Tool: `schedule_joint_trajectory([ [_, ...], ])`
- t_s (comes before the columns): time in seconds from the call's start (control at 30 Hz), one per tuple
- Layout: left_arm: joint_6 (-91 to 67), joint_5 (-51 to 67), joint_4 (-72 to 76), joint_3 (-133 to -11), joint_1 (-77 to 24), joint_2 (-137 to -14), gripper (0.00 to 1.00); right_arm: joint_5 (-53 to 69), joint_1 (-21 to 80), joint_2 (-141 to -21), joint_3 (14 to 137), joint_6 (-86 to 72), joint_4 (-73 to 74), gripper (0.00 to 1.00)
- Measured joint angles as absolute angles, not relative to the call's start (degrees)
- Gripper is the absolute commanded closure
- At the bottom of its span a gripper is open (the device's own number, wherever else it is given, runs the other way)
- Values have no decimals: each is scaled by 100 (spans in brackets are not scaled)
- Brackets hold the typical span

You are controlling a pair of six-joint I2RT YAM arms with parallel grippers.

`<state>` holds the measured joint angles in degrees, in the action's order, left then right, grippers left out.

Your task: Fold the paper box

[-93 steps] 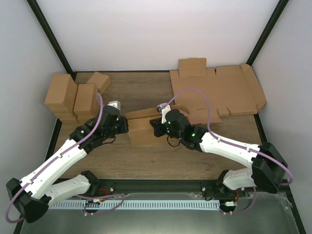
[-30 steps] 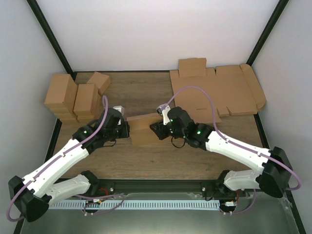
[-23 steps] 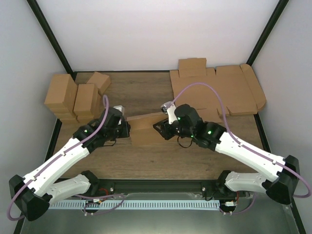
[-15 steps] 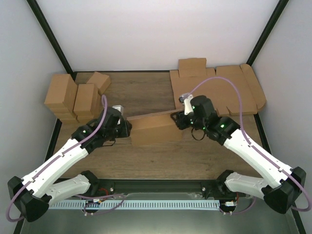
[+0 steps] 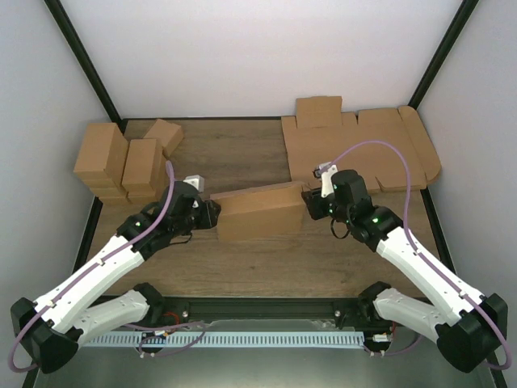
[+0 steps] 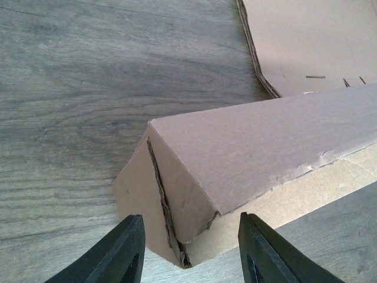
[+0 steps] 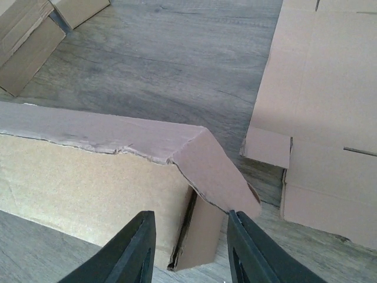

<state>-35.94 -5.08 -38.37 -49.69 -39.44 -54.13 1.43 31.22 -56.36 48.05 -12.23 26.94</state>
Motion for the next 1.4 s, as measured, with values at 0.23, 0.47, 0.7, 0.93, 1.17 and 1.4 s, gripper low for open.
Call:
schedule_joint_trajectory([
  [0.23, -3592, -497, -3642, -4847, -3944, -5413, 54, 248, 3089, -5452, 4727, -1127, 2423, 42],
  [0.47, -3590, -478, -3496, -4659, -3942, -5260, 50, 497, 3087, -4838, 4545, -1310, 2088, 33],
  [0.7, -3590, -392, -3306, -4582, -3942, -5234, 50, 316, 3087, -4860, 4545, -1245, 2180, 25],
  [0.93, -3603, -353, -3083, -4375, -3942, -5304, 50, 462, 3087, -4829, 4447, -1433, 2016, 6],
  [1.17, -3594, -375, -2906, -4268, -3942, -5269, 50, 969, 3170, -5024, 4383, -1859, 1157, 4],
  [1.4, -3590, -392, -2628, -4145, -3942, -5269, 59, 438, 4049, -5295, 4410, -1730, 982, 1],
])
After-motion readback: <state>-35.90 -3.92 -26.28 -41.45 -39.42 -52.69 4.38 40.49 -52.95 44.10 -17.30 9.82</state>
